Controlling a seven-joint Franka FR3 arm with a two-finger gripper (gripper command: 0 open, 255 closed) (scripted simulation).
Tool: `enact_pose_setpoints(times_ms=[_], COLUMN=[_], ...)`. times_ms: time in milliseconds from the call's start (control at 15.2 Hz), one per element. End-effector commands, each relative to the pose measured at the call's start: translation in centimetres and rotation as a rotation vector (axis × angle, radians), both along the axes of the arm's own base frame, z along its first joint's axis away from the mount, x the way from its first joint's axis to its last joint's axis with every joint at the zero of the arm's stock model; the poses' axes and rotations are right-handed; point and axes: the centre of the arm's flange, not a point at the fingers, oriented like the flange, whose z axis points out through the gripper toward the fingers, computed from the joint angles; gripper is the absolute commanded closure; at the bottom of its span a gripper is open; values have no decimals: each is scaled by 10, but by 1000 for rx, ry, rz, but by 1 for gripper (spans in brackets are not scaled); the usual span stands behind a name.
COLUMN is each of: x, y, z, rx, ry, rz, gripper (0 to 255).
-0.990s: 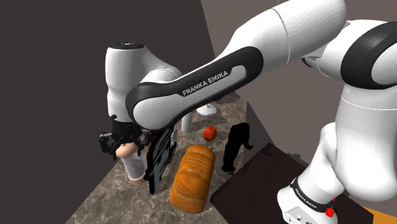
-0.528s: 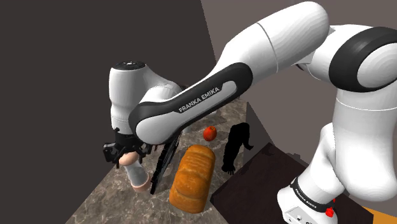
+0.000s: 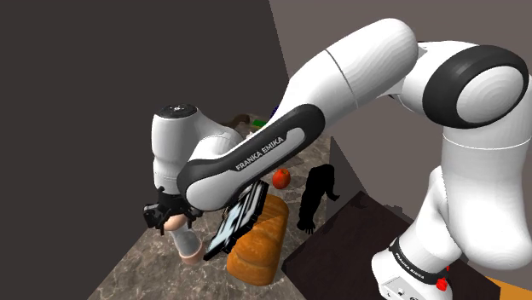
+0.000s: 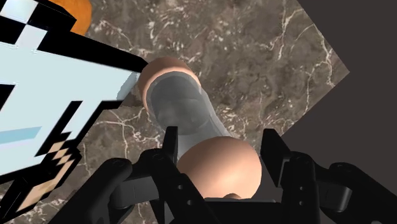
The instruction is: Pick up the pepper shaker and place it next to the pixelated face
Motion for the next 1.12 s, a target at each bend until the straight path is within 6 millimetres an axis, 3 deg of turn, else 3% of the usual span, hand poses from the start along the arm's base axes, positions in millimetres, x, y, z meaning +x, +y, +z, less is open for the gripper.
enact_pose_setpoints(times_ms=[0,462,528,858,1056], x=[0,0,0,0,0], y=[0,0,0,0,-5], z=[-5,-5,-5,-5,34], rx=[1,1,1,1,1], ry=[-1,-1,-1,-1,-1], rz=[0,0,0,0,0], gripper=[255,255,0,0,0])
